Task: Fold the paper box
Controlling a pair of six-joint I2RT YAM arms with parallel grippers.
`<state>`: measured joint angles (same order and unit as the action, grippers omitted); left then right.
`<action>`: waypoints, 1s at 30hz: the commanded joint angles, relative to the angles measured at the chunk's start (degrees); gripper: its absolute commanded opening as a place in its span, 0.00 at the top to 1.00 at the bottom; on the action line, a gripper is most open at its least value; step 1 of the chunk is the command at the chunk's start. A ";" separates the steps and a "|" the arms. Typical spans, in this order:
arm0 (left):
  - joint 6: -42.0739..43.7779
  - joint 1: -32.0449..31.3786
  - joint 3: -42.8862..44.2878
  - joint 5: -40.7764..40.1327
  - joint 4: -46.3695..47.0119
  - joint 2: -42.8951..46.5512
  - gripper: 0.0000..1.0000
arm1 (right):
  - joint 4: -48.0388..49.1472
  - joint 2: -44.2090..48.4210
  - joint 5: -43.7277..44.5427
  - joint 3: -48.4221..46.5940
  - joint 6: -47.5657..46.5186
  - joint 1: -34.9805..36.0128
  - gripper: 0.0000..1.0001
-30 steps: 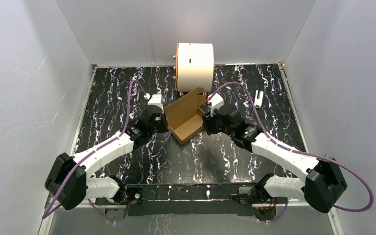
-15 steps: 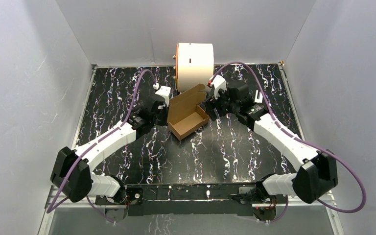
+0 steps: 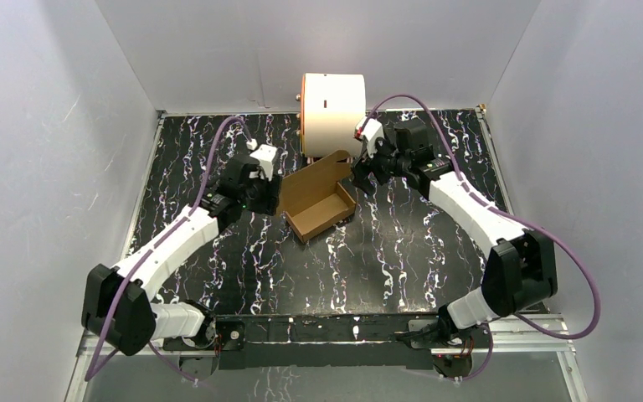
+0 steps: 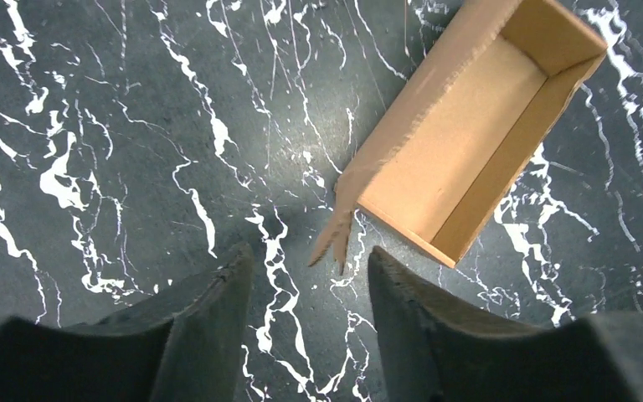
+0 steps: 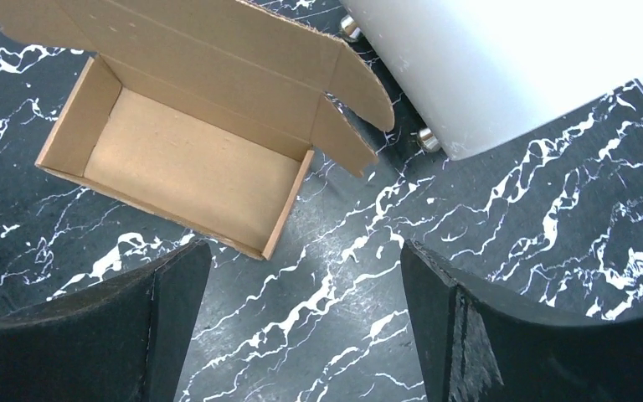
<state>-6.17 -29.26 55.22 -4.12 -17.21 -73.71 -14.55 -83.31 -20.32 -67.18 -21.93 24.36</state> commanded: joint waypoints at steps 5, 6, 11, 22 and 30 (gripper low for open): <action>5.73 5.18 7.39 11.34 -2.49 2.26 0.33 | 4.21 -3.64 -8.37 -3.80 -6.03 -2.47 0.07; 5.89 5.35 8.40 12.42 -3.13 1.35 0.32 | 4.64 -3.95 -8.68 -3.73 -7.39 -2.56 0.06; 8.96 6.24 10.41 17.48 -4.06 -1.44 0.29 | 2.03 -8.57 -11.75 -9.10 -11.85 -4.32 0.05; 18.17 6.35 24.92 31.28 -8.85 -15.85 0.28 | -0.13 -13.94 -14.93 -13.02 -13.58 -4.69 0.07; 25.74 6.38 35.09 39.61 -15.45 -27.14 0.44 | -0.13 -11.14 -14.93 -10.03 -13.58 -4.77 0.07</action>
<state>13.80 -23.29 85.19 28.51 -26.65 -98.67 -15.29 -97.91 -33.63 -78.37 -34.76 19.77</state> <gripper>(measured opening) 0.610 0.935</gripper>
